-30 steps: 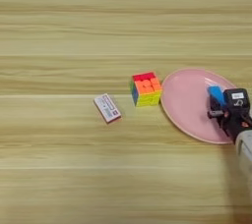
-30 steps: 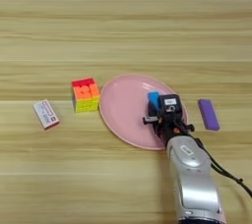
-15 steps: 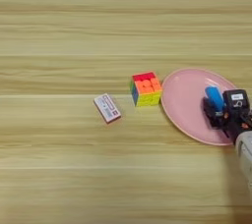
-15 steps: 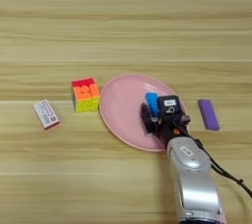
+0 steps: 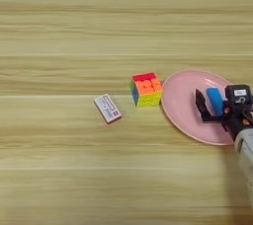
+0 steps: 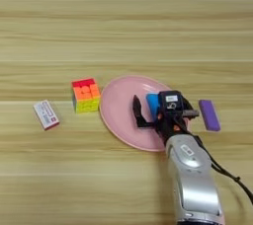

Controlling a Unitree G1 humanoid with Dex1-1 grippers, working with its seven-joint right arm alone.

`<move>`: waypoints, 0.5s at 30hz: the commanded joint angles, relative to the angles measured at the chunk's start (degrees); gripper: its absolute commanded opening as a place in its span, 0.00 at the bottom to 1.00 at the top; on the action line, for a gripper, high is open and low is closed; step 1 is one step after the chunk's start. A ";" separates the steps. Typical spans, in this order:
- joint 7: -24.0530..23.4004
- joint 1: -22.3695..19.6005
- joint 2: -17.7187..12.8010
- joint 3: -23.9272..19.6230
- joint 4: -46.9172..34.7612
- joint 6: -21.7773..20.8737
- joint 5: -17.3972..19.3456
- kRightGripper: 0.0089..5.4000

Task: Move the objects on the table

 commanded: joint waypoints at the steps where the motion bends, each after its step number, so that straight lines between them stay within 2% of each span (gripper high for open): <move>1: 0.20 -2.44 -1.03 -0.44 -3.70 -2.61 0.92 1.00; 9: 0.55 -2.66 0.70 1.63 -5.65 -3.21 0.74 1.00; 15: 0.33 -3.20 3.51 6.29 -9.22 -3.01 -0.20 1.00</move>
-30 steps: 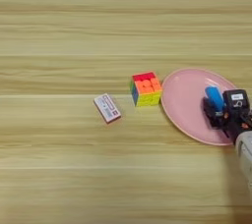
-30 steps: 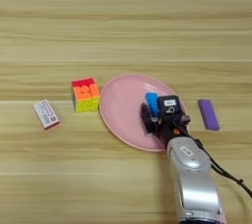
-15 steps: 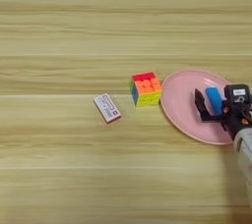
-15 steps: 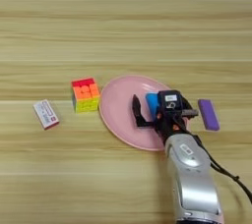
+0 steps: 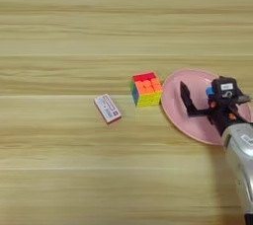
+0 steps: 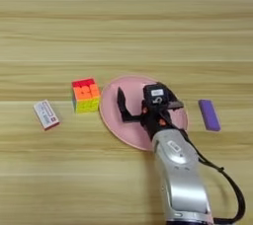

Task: Move the objects on the table

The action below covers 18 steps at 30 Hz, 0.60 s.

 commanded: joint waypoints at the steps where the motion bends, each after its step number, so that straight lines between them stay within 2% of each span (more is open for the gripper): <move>1: -0.66 -3.23 0.58 1.87 -4.80 -1.91 -0.16 1.00; 9: -0.97 -3.37 3.28 6.97 -6.93 -1.34 -1.20 1.00; 18: -1.48 -3.82 4.52 10.73 -5.60 -1.93 -3.34 1.00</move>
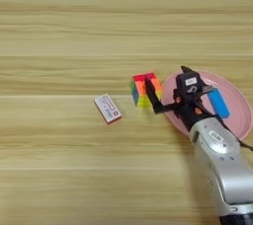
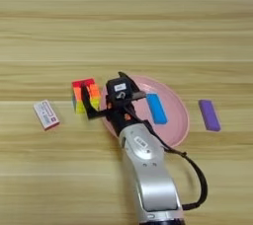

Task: Move the objects on the table

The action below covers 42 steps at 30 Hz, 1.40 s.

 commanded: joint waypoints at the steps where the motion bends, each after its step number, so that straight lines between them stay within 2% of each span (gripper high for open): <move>1: -1.01 -3.69 0.61 0.98 -0.56 -2.10 -0.76 1.00; 14: -1.16 -5.19 1.32 3.14 3.78 -2.50 -1.59 1.00; 42: -0.85 -5.89 1.42 4.23 7.37 -2.59 -1.86 1.00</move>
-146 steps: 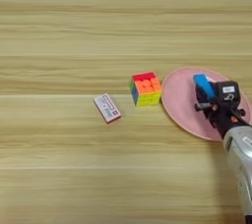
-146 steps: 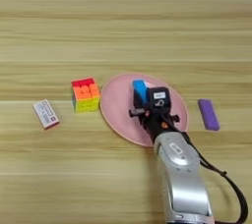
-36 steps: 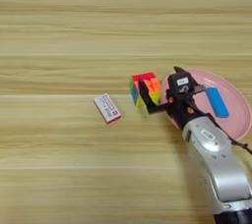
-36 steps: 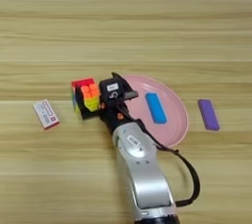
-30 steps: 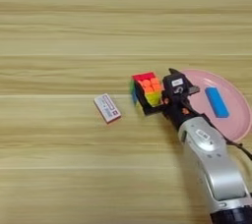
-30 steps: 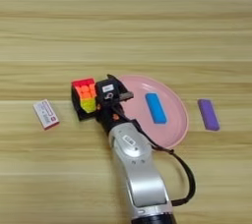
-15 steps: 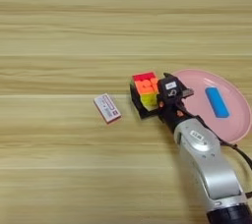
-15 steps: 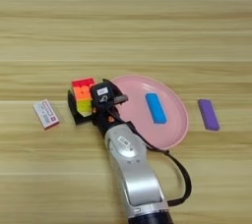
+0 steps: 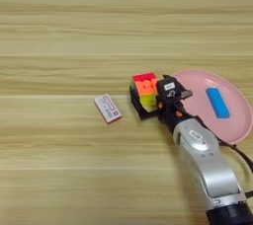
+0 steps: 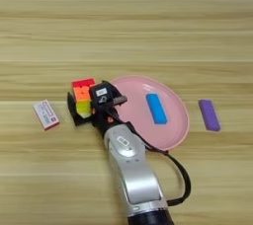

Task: Move the objects on the table

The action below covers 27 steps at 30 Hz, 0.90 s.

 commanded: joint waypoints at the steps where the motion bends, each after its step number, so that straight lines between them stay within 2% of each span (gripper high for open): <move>1: -0.20 -2.76 0.21 0.10 -1.56 -2.34 -0.15 1.00; 21: 0.08 -2.77 0.03 -0.18 -1.13 -1.88 0.26 1.00; 26: 0.10 -2.73 0.08 -0.13 -1.13 -1.83 0.30 0.91; 27: 0.12 -2.72 0.07 -0.14 -1.14 -1.83 0.32 0.86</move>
